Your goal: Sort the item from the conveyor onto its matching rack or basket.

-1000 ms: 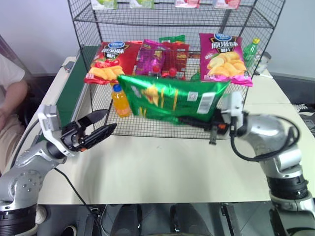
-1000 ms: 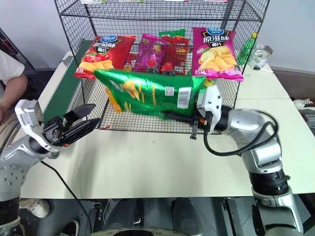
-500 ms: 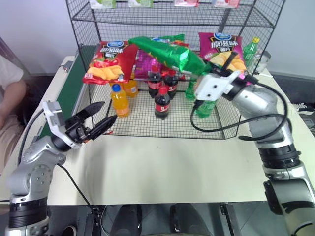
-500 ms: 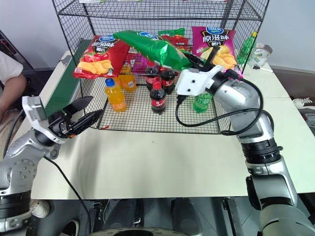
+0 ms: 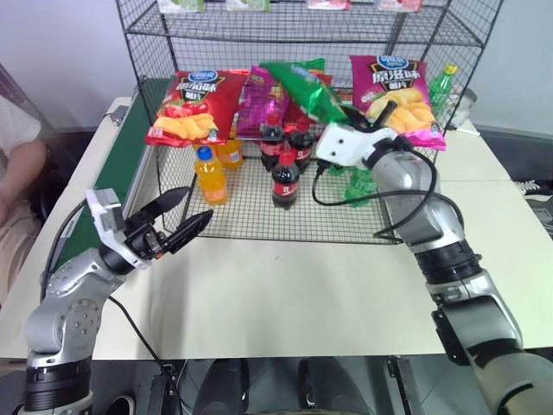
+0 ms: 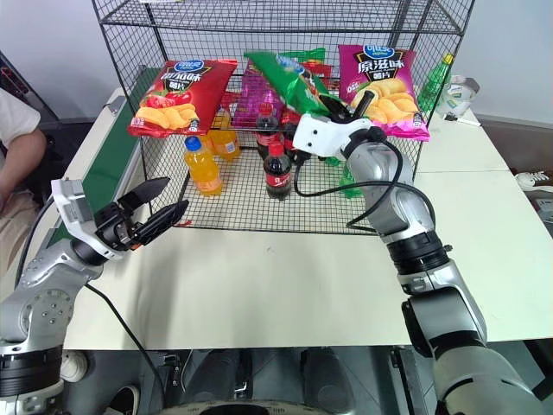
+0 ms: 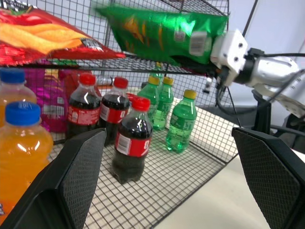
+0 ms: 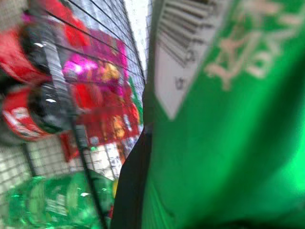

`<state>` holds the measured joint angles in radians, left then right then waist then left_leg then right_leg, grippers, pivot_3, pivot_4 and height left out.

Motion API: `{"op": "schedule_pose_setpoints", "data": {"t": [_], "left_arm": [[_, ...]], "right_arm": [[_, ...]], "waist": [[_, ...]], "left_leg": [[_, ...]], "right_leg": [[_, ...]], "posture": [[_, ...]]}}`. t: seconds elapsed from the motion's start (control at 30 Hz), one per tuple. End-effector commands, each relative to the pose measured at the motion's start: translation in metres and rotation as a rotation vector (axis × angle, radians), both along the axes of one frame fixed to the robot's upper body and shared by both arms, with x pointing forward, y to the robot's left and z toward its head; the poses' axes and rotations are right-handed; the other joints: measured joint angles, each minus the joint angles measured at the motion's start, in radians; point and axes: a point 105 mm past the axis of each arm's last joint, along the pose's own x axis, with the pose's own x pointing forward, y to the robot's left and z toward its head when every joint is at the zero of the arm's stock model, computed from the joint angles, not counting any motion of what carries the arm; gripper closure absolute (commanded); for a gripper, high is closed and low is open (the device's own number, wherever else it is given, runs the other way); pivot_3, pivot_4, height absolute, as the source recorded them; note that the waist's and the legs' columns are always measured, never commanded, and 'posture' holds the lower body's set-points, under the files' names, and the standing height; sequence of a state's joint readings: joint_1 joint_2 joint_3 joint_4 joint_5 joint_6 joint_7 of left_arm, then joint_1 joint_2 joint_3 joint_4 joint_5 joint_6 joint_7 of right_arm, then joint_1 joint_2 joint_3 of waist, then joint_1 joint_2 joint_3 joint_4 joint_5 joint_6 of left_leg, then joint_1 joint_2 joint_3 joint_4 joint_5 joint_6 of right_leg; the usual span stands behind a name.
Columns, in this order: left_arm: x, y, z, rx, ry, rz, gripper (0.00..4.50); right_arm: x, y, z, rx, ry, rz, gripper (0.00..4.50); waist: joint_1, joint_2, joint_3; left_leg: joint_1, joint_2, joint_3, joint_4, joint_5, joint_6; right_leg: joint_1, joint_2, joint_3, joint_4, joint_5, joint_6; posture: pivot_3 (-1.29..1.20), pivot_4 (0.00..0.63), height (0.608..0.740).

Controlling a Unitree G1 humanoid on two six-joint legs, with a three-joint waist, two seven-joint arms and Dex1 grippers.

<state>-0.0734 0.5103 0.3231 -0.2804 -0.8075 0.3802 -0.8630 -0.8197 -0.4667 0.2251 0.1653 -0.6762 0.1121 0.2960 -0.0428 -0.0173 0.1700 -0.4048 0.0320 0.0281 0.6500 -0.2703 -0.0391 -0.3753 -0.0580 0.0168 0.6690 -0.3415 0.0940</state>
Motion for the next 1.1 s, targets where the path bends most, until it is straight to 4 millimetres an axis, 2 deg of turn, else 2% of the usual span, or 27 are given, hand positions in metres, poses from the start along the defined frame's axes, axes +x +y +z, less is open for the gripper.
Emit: {"op": "schedule_pose_setpoints", "data": {"t": [0.03,0.17,0.37,0.43,0.47,0.5,0.6,0.67,0.87,1.03,1.1], "left_arm": [[-0.003,-0.004,0.010,0.016,-0.054,-0.003,0.00],[-0.003,-0.004,0.011,0.018,-0.057,0.000,0.00],[-0.002,-0.007,0.010,0.015,-0.057,-0.004,0.00],[-0.002,-0.009,0.010,0.015,-0.057,-0.006,0.00],[-0.002,-0.009,0.009,0.016,-0.057,-0.007,0.00],[-0.002,-0.009,0.009,0.017,-0.056,-0.008,0.00],[-0.002,-0.009,0.006,0.021,-0.049,-0.002,0.00],[-0.003,-0.009,0.005,0.024,-0.046,0.001,0.00],[-0.005,-0.011,0.003,0.035,-0.043,-0.002,0.00],[-0.006,-0.011,0.002,0.037,-0.046,0.001,0.00],[-0.006,-0.011,0.002,0.039,-0.046,-0.001,0.00]], "right_arm": [[0.002,0.004,0.015,0.006,-0.066,-0.019,4.43],[0.008,-0.001,0.013,0.002,-0.069,-0.043,4.43],[0.016,0.006,0.008,0.011,-0.057,-0.029,4.43],[0.019,0.009,0.007,0.049,-0.040,-0.015,3.41],[0.019,0.010,0.007,0.059,-0.037,-0.012,3.16],[0.019,0.013,0.007,0.080,-0.029,0.001,2.66],[0.015,0.029,0.008,0.132,-0.009,0.074,1.24],[0.007,0.043,0.016,0.145,-0.016,0.146,0.31],[-0.013,0.065,0.028,0.259,0.053,0.309,0.31],[-0.020,0.064,0.024,0.249,0.082,0.338,0.31],[-0.027,0.068,0.025,0.321,0.129,0.406,0.31]], "waist": [[0.000,0.000,0.000],[0.000,0.000,0.000],[-0.001,0.000,0.000],[-0.001,0.000,0.000],[-0.002,0.000,0.000],[-0.005,0.000,0.000],[-0.007,-0.001,-0.001],[-0.012,-0.001,-0.001],[-0.017,-0.001,-0.001],[-0.008,-0.001,-0.001],[-0.003,-0.001,-0.001]], "left_leg": [[0.000,0.000,0.000,0.000,0.000,0.000],[0.000,0.000,0.000,0.000,0.000,0.000],[0.000,0.000,0.000,0.000,0.000,0.000],[0.000,0.000,0.000,0.000,0.000,0.000],[0.000,0.000,0.000,0.001,0.000,0.000],[0.000,0.000,0.000,0.001,0.000,0.000],[0.002,0.001,0.000,0.001,0.000,0.001],[0.003,0.001,0.000,0.001,-0.001,0.002],[0.003,0.001,0.000,0.000,-0.001,0.002],[0.001,0.000,0.000,0.001,-0.001,0.002],[0.001,0.000,0.000,0.001,-0.001,0.002]], "right_leg": [[0.000,0.000,0.000,0.000,0.000,0.000],[0.000,0.000,0.000,0.000,0.000,0.000],[0.000,0.000,0.000,0.001,0.000,0.000],[0.000,0.000,0.000,0.001,0.000,0.000],[0.000,0.000,0.000,0.001,0.000,0.000],[0.000,0.000,0.000,0.002,0.000,0.000],[0.001,0.001,0.000,0.003,0.000,0.000],[0.001,0.001,0.001,0.004,0.000,0.000],[0.001,0.001,0.001,0.006,0.000,0.000],[-0.001,0.000,0.001,0.006,0.000,0.000],[-0.001,0.000,0.001,0.006,0.000,0.000]], "posture": [[0.00,0.150,0.739],[0.00,0.150,0.739],[0.00,0.150,0.739],[0.00,0.150,0.739],[0.00,0.150,0.739],[0.00,0.150,0.739],[0.00,0.150,0.739],[0.00,0.150,0.739],[0.00,0.150,0.739],[0.00,0.150,0.739],[0.00,0.150,0.739]]}}
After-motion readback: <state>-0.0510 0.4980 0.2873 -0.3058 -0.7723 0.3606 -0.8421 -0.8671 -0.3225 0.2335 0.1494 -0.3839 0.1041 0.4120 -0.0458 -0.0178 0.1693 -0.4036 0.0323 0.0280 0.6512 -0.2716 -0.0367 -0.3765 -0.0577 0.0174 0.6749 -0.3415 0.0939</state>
